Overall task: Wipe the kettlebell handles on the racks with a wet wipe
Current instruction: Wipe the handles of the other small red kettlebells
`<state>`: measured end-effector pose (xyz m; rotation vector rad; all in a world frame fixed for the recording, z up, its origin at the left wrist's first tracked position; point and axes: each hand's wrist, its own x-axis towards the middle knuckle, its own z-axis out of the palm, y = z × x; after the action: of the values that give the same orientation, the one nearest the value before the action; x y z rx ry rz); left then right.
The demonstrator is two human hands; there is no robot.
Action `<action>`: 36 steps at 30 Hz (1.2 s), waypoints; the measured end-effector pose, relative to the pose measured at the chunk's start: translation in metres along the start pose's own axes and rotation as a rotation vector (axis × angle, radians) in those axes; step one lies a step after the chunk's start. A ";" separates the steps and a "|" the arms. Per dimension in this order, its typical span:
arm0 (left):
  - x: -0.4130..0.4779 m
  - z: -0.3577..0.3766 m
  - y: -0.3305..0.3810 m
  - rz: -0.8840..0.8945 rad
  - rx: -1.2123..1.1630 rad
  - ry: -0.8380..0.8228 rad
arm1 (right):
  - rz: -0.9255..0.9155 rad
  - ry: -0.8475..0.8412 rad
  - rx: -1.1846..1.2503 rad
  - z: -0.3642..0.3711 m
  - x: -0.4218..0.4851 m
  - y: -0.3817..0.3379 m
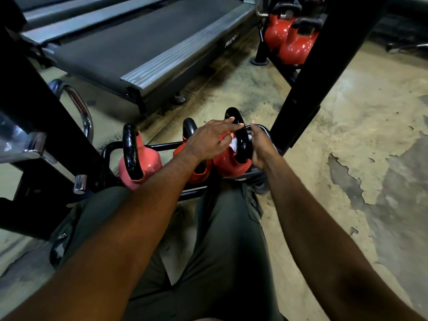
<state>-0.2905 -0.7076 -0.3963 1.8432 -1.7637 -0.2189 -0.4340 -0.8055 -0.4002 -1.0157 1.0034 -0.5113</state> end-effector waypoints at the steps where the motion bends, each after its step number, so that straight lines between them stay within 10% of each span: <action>1: 0.001 0.000 0.002 -0.001 0.000 -0.004 | -0.002 0.010 0.002 0.000 -0.001 0.001; 19: -0.001 -0.002 0.001 0.016 0.001 -0.012 | -0.847 0.510 -0.636 0.010 -0.045 0.045; 25: -0.001 -0.001 0.005 0.003 -0.001 -0.028 | -0.772 0.742 -0.794 0.004 -0.046 0.079; 36: -0.006 0.001 -0.003 -0.010 -0.018 -0.012 | -0.515 0.246 -0.299 -0.023 -0.057 0.052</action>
<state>-0.2891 -0.7025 -0.4003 1.8416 -1.7558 -0.2497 -0.4855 -0.7490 -0.4239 -1.5198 1.0530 -0.9458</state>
